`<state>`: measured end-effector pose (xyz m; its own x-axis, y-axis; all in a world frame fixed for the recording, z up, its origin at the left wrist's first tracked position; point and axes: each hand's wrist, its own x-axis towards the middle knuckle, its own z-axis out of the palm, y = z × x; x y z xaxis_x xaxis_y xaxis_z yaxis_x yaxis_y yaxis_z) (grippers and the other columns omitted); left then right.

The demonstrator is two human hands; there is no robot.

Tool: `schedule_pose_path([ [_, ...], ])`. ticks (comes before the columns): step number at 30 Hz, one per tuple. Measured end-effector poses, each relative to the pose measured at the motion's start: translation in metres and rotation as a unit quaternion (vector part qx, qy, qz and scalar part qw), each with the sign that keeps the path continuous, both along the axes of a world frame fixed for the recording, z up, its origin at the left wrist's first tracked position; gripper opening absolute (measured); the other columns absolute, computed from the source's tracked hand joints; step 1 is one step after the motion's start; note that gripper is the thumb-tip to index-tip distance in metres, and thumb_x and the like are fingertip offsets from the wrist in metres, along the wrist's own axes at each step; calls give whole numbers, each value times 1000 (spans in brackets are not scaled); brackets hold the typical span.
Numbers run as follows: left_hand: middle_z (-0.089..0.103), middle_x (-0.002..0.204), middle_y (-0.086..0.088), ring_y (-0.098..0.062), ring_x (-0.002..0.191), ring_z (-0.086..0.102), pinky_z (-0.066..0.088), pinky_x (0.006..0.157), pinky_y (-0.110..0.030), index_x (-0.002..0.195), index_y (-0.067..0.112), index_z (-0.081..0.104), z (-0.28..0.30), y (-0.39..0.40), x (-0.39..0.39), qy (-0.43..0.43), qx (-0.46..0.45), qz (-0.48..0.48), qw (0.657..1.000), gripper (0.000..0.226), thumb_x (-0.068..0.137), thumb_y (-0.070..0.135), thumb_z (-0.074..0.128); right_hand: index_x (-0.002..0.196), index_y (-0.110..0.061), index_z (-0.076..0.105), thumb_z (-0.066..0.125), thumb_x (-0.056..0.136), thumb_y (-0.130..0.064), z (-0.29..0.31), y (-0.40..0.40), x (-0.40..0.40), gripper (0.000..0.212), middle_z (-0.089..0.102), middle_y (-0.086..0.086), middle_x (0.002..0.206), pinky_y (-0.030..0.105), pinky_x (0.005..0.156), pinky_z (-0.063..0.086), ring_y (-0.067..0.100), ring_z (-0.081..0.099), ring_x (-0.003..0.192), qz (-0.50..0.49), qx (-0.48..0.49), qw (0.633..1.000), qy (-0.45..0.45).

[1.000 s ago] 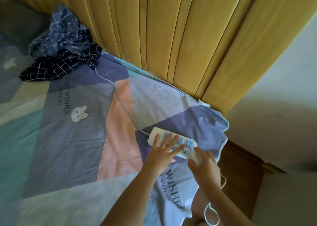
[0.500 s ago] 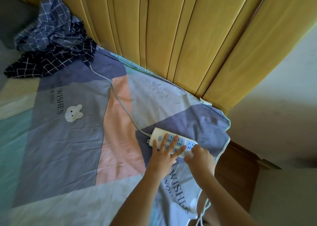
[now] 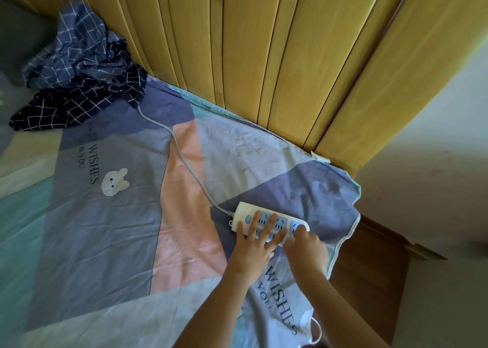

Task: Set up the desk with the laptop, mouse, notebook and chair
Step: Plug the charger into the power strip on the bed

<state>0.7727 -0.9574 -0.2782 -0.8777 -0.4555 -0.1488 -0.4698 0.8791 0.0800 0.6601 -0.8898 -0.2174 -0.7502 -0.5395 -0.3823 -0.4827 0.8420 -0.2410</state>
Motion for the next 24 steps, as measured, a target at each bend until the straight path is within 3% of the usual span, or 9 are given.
schedule_pose_path([
  [3, 43, 149, -4, -40, 131, 45, 47, 88, -62, 142, 35, 41, 11, 4, 0, 0, 3, -10, 1000, 56, 88, 46, 31, 114, -14, 49, 50, 88, -30, 10, 15, 5, 31, 63, 9, 109, 32, 67, 47, 33, 63, 93, -16, -51, 998, -30],
  [5, 47, 147, -6, -40, 128, 48, 44, 89, -65, 139, 34, 47, 17, 4, -2, -2, -12, -21, 1000, 54, 86, 46, 38, 123, -19, 41, 63, 81, -40, 19, 35, 8, 52, 59, 4, 119, 31, 63, 42, 30, 64, 93, -15, -110, 993, -45],
  [8, 52, 143, -7, -38, 125, 52, 38, 95, -68, 137, 26, 52, 28, 6, -7, 21, -34, -19, 999, 56, 87, 51, 54, 130, -28, 26, 65, 75, -14, 26, 63, 13, 69, 55, 4, 122, 32, 46, 42, 27, 62, 61, 71, -151, 986, 6],
  [10, 52, 142, -3, -32, 127, 52, 34, 97, -65, 138, 19, 50, 46, 11, -15, 86, -26, -6, 996, 53, 99, 51, 30, 130, -28, 31, 66, 58, 5, 30, 79, 14, 87, 60, 4, 114, 30, 33, 32, 23, 52, 38, 115, -148, 979, 77],
  [12, 52, 143, 1, -24, 130, 49, 33, 98, -63, 139, 18, 46, 67, 20, -25, 164, 4, -29, 986, 55, 102, 49, 21, 127, -25, 41, 68, 45, 10, 35, 93, 9, 93, 64, 3, 107, 25, 29, 30, 20, 49, 33, 135, -154, 966, 156],
  [17, 57, 137, 3, -16, 129, 50, 26, 106, -66, 138, 14, 46, 89, 50, -57, 218, 8, -200, 955, 59, 97, 55, 39, 119, -20, 49, 55, 68, -13, 51, 128, -18, 52, 67, 2, 103, 29, 44, 47, 18, 64, 63, 141, -168, 947, 235],
  [21, 46, 147, 0, -13, 135, 43, 24, 108, -65, 141, 9, 44, 103, 69, -82, 226, -8, -260, 939, 67, 95, 58, 42, 120, -20, 58, 76, 70, -30, 71, 159, -47, 54, 65, 1, 113, 35, 71, 49, 20, 64, 87, 122, -170, 944, 256],
  [24, 48, 146, -2, -14, 134, 45, 29, 107, -64, 139, 8, 47, 117, 89, -101, 248, -31, -286, 925, 57, 93, 41, 55, 122, -17, 57, 78, 67, -22, 88, 179, -65, 59, 65, 2, 118, 40, 86, 46, 21, 63, 100, 115, -187, 930, 295],
])
